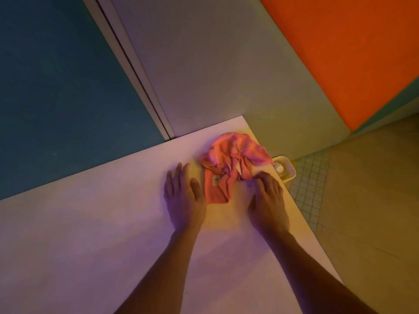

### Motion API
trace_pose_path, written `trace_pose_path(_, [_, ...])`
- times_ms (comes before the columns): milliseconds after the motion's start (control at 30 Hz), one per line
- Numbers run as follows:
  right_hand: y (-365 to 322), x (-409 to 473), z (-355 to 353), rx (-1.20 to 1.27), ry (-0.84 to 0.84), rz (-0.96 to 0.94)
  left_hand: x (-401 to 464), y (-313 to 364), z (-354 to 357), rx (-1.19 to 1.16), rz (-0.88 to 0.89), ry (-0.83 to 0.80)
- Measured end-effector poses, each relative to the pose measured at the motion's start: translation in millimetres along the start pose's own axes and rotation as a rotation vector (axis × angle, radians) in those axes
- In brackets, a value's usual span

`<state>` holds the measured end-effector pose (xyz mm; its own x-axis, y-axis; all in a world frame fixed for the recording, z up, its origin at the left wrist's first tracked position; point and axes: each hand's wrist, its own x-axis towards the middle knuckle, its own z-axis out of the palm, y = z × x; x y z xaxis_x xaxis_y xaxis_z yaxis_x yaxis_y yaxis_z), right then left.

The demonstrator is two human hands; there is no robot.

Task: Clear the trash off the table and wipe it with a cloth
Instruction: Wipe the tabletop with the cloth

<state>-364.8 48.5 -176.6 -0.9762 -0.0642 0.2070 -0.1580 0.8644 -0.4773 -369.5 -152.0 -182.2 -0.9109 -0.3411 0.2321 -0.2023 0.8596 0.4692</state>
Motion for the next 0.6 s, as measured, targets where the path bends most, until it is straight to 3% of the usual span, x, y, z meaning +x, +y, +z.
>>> trace_pose_path(167, [-5.3,0.4,-5.0,0.287,0.135,0.16,-1.9,3.1,2.7,0.216,-0.005,-0.094])
trace_pose_path(300, [-32.0,46.1,-6.6,0.254,0.217,0.014,0.3,1.6,3.9,0.255,-0.009,-0.117])
trace_pose_path(500, [-57.3,112.6,47.6,-0.186,-0.207,-0.138,6.1,0.3,2.1,0.275,-0.022,-0.131])
trace_pose_path(600, [-44.0,105.8,49.5,-0.239,-0.207,-0.189,6.7,-2.2,1.4,0.277,-0.025,-0.125])
